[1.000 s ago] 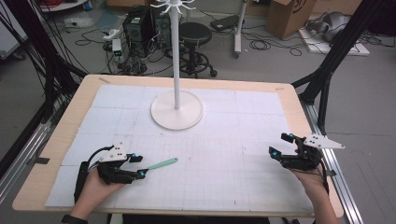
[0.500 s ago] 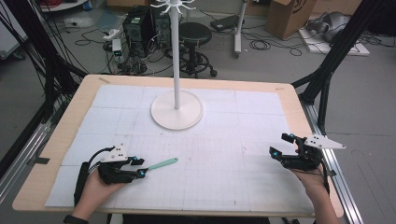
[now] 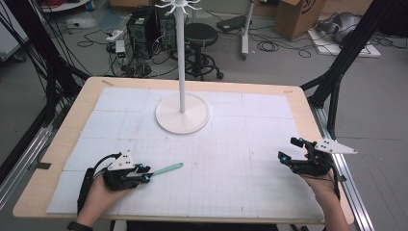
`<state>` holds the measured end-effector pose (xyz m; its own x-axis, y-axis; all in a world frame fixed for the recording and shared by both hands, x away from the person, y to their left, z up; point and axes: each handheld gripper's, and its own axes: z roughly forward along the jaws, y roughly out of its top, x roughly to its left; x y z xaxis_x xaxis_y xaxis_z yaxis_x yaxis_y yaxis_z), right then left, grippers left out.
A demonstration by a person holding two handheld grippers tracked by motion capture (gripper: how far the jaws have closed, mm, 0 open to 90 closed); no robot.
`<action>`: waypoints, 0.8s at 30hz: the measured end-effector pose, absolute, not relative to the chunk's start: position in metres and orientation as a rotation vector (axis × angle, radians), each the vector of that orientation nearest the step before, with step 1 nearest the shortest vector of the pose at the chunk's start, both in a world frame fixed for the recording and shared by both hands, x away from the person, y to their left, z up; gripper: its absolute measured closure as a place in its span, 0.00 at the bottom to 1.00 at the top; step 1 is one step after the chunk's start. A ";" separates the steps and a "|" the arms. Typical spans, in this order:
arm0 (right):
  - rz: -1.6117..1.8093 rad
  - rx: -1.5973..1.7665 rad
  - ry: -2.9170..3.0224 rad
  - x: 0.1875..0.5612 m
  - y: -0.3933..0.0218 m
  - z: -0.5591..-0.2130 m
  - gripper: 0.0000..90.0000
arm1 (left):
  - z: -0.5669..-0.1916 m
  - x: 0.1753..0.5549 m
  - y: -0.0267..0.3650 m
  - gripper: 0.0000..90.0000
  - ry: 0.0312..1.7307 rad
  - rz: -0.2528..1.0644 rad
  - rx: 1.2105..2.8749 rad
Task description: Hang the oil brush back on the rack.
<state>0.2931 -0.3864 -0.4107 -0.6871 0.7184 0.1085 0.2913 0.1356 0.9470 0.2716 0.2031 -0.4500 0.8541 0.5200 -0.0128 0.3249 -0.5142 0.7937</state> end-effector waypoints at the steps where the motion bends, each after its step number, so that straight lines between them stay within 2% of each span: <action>1: 1.568 0.967 2.046 0.293 -0.387 -0.411 0.17 | -0.450 0.271 0.203 0.82 0.603 0.285 2.155; 5: 1.570 0.973 2.048 0.293 -0.386 -0.411 0.16 | -0.450 0.270 0.202 0.88 0.580 0.287 2.164; 19: 1.576 0.971 2.049 0.293 -0.386 -0.411 0.17 | -0.449 0.271 0.204 0.92 0.581 0.254 2.142; 24: 1.574 0.975 2.050 0.294 -0.387 -0.411 0.17 | -0.440 0.270 0.212 0.92 0.604 0.262 2.030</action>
